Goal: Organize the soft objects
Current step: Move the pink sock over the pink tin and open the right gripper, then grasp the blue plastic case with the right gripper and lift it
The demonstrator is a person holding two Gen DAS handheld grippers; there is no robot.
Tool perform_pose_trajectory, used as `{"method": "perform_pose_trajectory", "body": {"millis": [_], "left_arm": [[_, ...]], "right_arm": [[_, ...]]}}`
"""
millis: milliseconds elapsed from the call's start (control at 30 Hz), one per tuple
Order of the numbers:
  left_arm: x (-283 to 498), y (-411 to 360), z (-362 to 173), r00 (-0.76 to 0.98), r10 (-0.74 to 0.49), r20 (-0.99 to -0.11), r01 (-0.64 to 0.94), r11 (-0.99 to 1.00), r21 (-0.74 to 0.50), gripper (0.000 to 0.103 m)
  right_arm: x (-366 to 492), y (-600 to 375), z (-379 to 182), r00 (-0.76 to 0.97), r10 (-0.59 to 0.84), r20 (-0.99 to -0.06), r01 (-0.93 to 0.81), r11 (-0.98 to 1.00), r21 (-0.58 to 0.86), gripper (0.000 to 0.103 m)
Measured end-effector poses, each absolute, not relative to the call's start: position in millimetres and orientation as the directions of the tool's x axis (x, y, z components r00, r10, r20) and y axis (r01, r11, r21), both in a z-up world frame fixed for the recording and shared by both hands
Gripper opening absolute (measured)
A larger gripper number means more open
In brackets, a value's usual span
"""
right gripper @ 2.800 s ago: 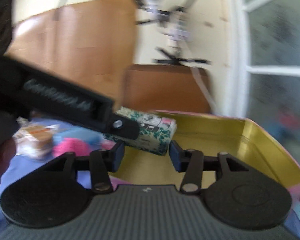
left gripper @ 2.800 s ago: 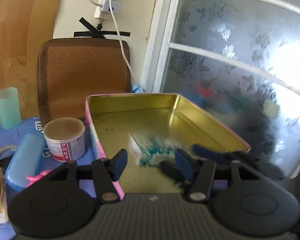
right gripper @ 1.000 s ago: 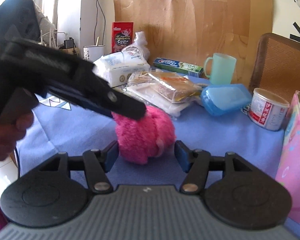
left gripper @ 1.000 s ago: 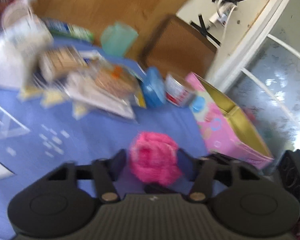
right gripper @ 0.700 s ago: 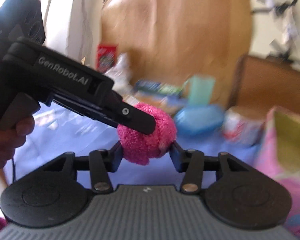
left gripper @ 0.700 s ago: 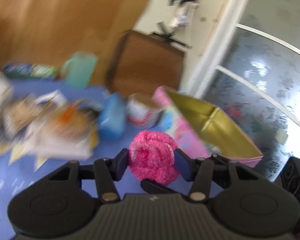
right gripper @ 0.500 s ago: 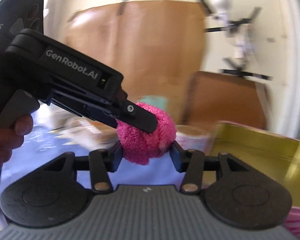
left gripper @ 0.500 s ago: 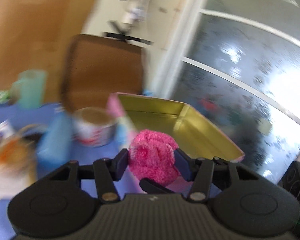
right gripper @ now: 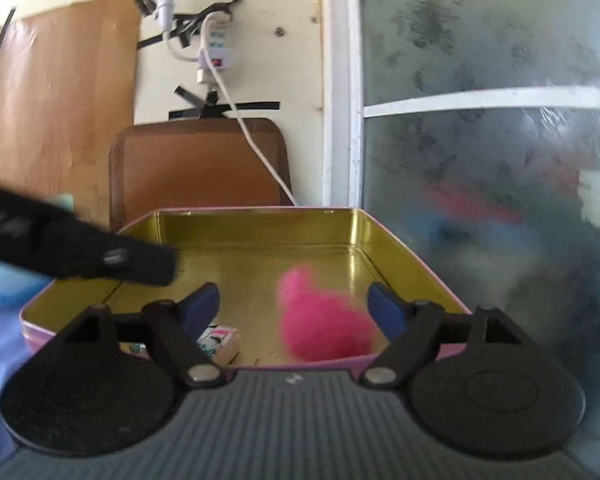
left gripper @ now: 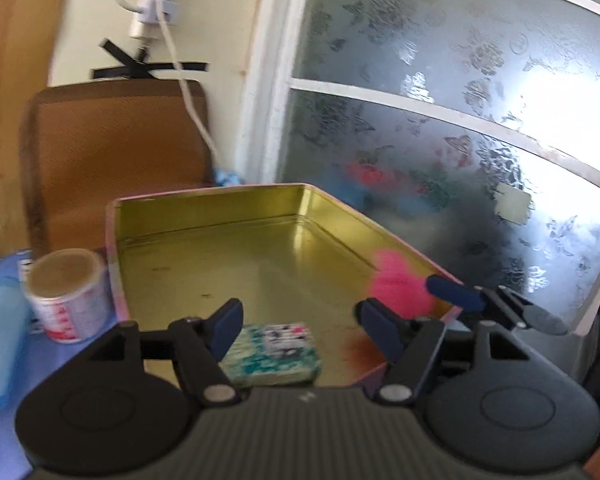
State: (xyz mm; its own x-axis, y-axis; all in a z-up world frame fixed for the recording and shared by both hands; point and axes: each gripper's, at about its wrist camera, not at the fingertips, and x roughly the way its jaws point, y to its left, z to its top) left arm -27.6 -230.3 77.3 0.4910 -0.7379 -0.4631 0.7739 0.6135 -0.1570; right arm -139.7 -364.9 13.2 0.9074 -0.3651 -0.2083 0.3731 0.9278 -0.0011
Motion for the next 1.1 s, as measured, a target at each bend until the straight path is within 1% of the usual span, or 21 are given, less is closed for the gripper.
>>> {"method": "perform_pose_trajectory", "body": {"millis": [67, 167, 233, 300, 333, 367, 400, 433, 533, 633, 667, 700, 733, 767, 800, 933, 1000, 1100], "left_arm": [[-27.0, -211.0, 77.9, 0.509, -0.731, -0.455, 0.753, 0.634, -0.177, 0.068], [-30.0, -177.9, 75.9, 0.556, -0.707, -0.437, 0.717, 0.674, -0.179, 0.068], [-31.2, -149.7, 70.3, 0.595, -0.678, -0.432, 0.677, 0.712, -0.185, 0.068], [-31.2, -123.0, 63.2, 0.63, -0.644, -0.435, 0.629, 0.751, -0.202, 0.068], [-30.8, -109.0, 59.3, 0.648, -0.624, -0.438, 0.6, 0.772, -0.211, 0.067], [-30.1, -91.5, 54.0, 0.67, -0.596, -0.443, 0.562, 0.797, -0.223, 0.067], [-28.8, -76.6, 49.6, 0.69, -0.57, -0.447, 0.524, 0.818, -0.236, 0.067], [-27.6, -61.7, 46.8, 0.706, -0.547, -0.45, 0.49, 0.836, -0.248, 0.067], [-20.5, -14.8, 33.2, 0.77, -0.433, -0.469, 0.348, 0.9, -0.261, 0.065], [-12.2, 18.0, 21.4, 0.812, -0.335, -0.479, 0.235, 0.937, -0.257, 0.065], [-8.4, 25.7, 17.2, 0.819, -0.313, -0.481, 0.207, 0.943, -0.262, 0.065], [-6.4, 33.3, 12.2, 0.822, -0.31, -0.478, 0.187, 0.94, -0.287, 0.065], [-3.3, 41.7, 8.7, 0.818, -0.322, -0.477, 0.175, 0.928, -0.327, 0.065], [-2.0, 49.0, 9.3, 0.818, -0.345, -0.461, 0.178, 0.913, -0.366, 0.065], [-3.7, 53.5, 9.8, 0.832, -0.346, -0.433, 0.18, 0.907, -0.381, 0.065], [-4.3, 54.3, 9.8, 0.841, -0.356, -0.408, 0.202, 0.905, -0.373, 0.065], [-3.5, 48.5, 10.9, 0.844, -0.361, -0.397, 0.22, 0.907, -0.358, 0.067], [-12.0, 43.7, 11.0, 0.848, -0.366, -0.383, 0.236, 0.908, -0.346, 0.067]], "right_arm": [[-136.5, -361.6, 11.0, 0.908, -0.365, -0.205, 0.371, 0.929, -0.007, 0.083], [-138.2, -345.4, 12.7, 0.934, -0.319, -0.16, 0.325, 0.946, 0.012, 0.082], [-139.9, -328.6, 17.1, 0.953, -0.276, -0.126, 0.277, 0.961, -0.004, 0.074], [-137.2, -313.2, 18.8, 0.971, -0.212, -0.114, 0.211, 0.977, -0.026, 0.056], [-134.2, -306.3, 20.2, 0.978, -0.172, -0.119, 0.17, 0.985, -0.028, 0.052], [-130.5, -298.4, 21.1, 0.984, -0.123, -0.129, 0.121, 0.992, -0.026, 0.044], [-127.7, -290.6, 21.4, 0.987, -0.083, -0.14, 0.08, 0.996, -0.025, 0.038], [-122.9, -282.3, 22.6, 0.987, -0.042, -0.152, 0.039, 0.999, -0.025, 0.038], [-105.6, -251.3, 25.7, 0.976, 0.09, -0.198, -0.095, 0.995, -0.016, 0.038], [-78.5, -221.4, 26.2, 0.935, 0.218, -0.28, -0.218, 0.975, 0.034, 0.039], [-67.7, -212.4, 26.6, 0.919, 0.246, -0.307, -0.24, 0.969, 0.058, 0.043], [-55.4, -204.0, 27.0, 0.904, 0.271, -0.331, -0.255, 0.963, 0.091, 0.05], [-43.5, -199.2, 27.7, 0.894, 0.289, -0.343, -0.261, 0.957, 0.127, 0.054], [-29.3, -195.1, 28.1, 0.885, 0.302, -0.356, -0.255, 0.951, 0.173, 0.063], [-16.4, -193.8, 28.3, 0.88, 0.297, -0.371, -0.231, 0.949, 0.214, 0.068], [31.8, -196.8, 22.7, 0.858, 0.263, -0.442, -0.091, 0.924, 0.372, 0.069], [50.5, -195.2, 18.9, 0.846, 0.246, -0.473, -0.043, 0.916, 0.398, 0.069], [71.2, -189.9, 7.6, 0.813, 0.23, -0.535, 0.001, 0.918, 0.396, 0.069]]}}
